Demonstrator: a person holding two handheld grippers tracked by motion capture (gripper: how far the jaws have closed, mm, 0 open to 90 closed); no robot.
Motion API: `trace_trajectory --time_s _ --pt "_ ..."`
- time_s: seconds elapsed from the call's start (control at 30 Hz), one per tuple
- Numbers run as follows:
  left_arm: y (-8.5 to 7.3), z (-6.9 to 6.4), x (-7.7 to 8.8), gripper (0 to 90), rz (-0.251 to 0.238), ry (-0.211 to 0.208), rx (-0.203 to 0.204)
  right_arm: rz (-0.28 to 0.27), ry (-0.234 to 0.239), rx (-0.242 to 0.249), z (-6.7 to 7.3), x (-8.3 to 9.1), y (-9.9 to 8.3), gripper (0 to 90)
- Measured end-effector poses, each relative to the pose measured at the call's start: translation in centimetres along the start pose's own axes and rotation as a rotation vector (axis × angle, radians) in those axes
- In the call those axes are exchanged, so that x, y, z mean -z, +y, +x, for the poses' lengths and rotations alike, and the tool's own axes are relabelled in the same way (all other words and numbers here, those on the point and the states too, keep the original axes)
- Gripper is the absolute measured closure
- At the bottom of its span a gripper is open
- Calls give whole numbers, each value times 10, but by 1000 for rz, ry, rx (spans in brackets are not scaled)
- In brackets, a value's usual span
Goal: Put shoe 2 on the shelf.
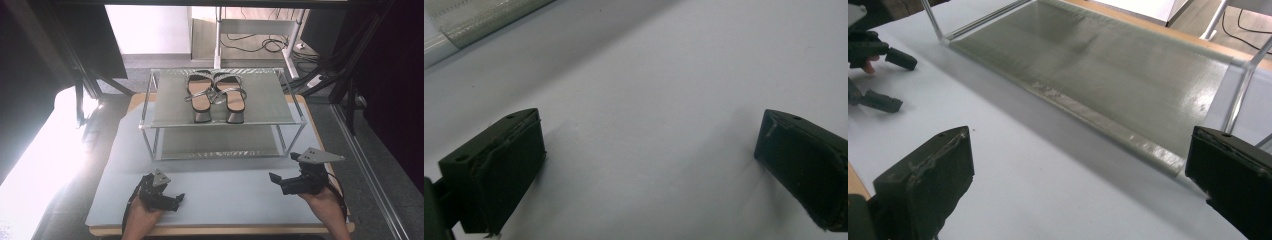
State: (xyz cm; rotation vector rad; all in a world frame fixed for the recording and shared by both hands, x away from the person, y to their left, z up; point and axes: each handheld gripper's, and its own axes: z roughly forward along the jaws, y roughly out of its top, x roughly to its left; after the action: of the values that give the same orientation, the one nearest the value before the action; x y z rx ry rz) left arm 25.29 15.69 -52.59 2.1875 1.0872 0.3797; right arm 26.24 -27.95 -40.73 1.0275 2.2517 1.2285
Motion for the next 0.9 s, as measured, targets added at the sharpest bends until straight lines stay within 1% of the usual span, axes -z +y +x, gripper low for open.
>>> trace_trajectory --time_s 0.27,0.4,0.6,0.77,0.83,0.9 --pt "0 0 0 1 2 0 -2 2 -17 -5 4 -17 -29 0" --pt "0 0 0 1 1 0 -2 18 -28 1 5 -27 -41 0" --pt "0 0 0 2 1 0 -2 42 -25 -4 7 -43 -59 0" --pt "0 0 0 2 0 1 -1 69 -31 -8 7 -56 -74 9" --pt "0 0 0 3 -1 1 -1 112 -38 2 8 -63 -82 9" --pt "0 0 0 2 0 1 -1 130 -46 7 8 -67 -87 9"
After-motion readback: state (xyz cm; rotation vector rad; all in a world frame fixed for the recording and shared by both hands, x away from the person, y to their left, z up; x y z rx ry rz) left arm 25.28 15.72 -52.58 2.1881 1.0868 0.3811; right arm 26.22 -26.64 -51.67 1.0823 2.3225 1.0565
